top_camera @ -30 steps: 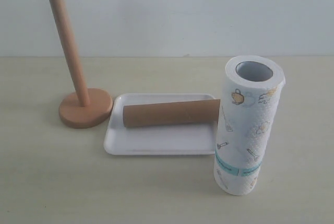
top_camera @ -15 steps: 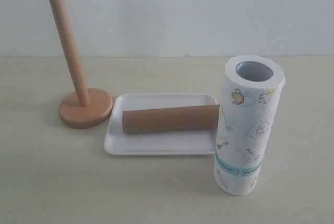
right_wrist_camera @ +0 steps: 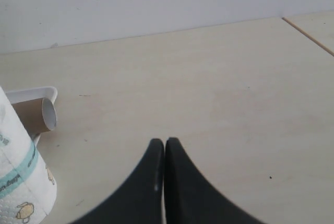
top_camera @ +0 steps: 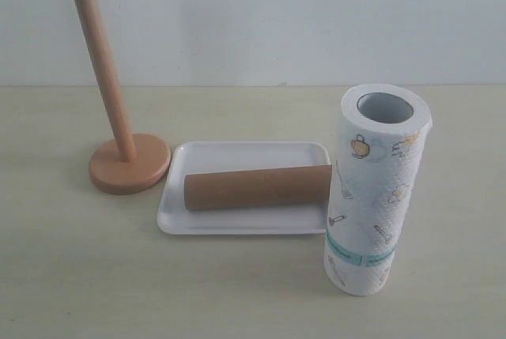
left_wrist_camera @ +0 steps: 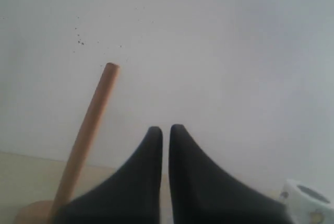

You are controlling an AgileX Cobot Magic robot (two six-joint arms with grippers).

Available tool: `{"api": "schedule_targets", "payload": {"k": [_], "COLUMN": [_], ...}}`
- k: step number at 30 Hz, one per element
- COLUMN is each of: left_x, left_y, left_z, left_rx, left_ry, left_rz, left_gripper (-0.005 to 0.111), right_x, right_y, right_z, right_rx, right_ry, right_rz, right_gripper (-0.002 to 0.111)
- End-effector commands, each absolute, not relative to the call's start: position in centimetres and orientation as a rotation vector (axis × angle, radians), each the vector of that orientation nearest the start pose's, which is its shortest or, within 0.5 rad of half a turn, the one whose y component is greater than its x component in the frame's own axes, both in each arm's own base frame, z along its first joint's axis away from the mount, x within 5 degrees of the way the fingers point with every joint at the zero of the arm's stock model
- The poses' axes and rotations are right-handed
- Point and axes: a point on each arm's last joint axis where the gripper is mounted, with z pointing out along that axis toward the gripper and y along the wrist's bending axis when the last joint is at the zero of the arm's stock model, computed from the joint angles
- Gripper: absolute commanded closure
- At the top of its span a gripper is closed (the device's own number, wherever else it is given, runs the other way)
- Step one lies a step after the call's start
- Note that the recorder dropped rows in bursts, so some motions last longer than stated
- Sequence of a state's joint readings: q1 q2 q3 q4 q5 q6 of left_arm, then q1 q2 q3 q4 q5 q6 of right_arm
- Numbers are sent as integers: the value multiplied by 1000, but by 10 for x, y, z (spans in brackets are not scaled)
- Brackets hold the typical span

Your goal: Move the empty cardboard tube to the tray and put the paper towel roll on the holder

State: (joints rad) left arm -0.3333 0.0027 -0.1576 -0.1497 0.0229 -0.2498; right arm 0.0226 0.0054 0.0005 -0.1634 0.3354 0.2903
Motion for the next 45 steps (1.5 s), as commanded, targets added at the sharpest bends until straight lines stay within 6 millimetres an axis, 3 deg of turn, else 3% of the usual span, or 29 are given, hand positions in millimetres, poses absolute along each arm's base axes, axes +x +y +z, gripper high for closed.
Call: {"api": "schedule_targets", "payload": {"k": [1,17,26,38,45], "left_x": [47,53,54,54,54], "left_y": [-16,-20,-17,-6,-4], "left_z": [246,202,200,186,186], "left_rx": [44,93,38,-34,-60], "left_ry": [1414,1620,1640,1786,1790], "left_rz": [-501,-449,-396,-153,-132], "left_gripper": [103,103,103,103,103], "right_x": [54,54,54,54,54], "right_y": [-4,-4,-4,-4,-4], "right_z": [184,184,184,184,184], "right_rx": [139,139,139,139,139], "right_ry": [1803,1803,1803,1803,1803], "right_rz": [57,57,57,57,57], "right_gripper": [108,108,108,108,108]}}
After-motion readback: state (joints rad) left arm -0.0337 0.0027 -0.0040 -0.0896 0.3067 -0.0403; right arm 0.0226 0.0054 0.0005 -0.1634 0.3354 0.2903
